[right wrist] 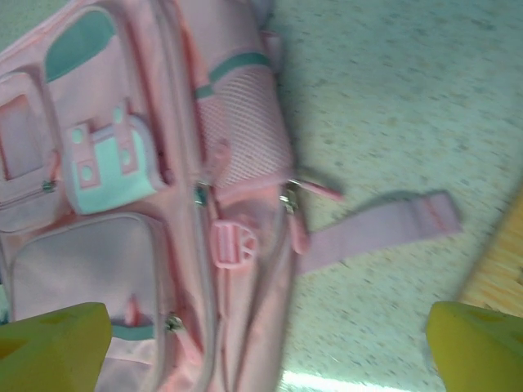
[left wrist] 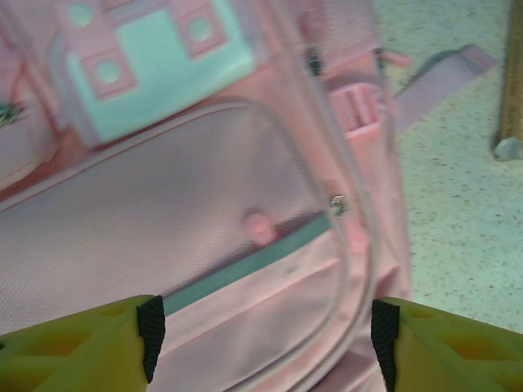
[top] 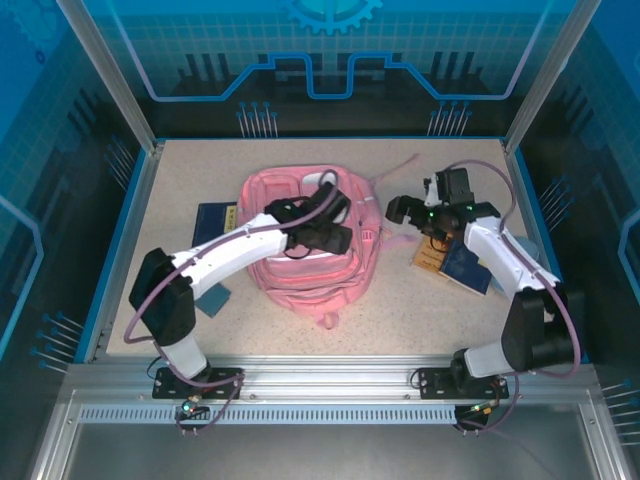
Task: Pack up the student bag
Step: Unzip the student bag at the top-center of the table.
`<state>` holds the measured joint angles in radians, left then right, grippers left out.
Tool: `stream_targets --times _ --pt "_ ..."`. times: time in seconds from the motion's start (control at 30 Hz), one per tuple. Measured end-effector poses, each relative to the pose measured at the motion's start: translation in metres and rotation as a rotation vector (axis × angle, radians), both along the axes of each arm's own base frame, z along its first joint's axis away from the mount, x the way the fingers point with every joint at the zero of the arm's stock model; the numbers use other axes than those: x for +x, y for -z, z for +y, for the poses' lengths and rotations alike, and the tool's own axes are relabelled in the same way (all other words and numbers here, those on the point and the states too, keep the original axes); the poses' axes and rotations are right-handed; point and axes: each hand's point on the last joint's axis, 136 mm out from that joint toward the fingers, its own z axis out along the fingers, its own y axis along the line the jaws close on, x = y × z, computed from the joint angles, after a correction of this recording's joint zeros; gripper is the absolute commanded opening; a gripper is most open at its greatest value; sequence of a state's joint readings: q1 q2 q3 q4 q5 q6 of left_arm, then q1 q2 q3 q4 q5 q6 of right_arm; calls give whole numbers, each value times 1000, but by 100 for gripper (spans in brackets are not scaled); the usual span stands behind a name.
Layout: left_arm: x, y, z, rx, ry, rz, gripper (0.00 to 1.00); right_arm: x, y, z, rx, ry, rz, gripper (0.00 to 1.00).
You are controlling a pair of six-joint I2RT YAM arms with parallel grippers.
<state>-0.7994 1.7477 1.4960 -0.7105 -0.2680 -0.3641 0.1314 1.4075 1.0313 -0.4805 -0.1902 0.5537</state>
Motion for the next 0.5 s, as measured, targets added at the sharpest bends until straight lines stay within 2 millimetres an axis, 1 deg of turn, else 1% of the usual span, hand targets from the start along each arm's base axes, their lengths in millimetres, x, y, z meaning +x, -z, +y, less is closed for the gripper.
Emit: stream_targets --times 0.1,0.13,0.2,0.23,0.3,0.37,0.5 --pt "-3 10 -26 70 39 -16 59 -12 15 -19 -4 49 37 100" --pt "-4 16 -31 95 47 -12 56 -14 18 -24 -3 62 46 100" --pt "-5 30 -38 144 56 2 54 -19 26 -33 3 89 64 100" --pt "-6 40 -39 176 60 15 53 -21 29 -36 8 100 73 100" --pt "-7 57 -37 241 61 37 50 -24 32 -40 16 112 82 100" --pt "-9 69 -32 290 64 53 48 -24 32 -41 24 114 84 100" --pt "-11 83 -24 353 78 79 44 -22 30 -43 50 120 74 100"
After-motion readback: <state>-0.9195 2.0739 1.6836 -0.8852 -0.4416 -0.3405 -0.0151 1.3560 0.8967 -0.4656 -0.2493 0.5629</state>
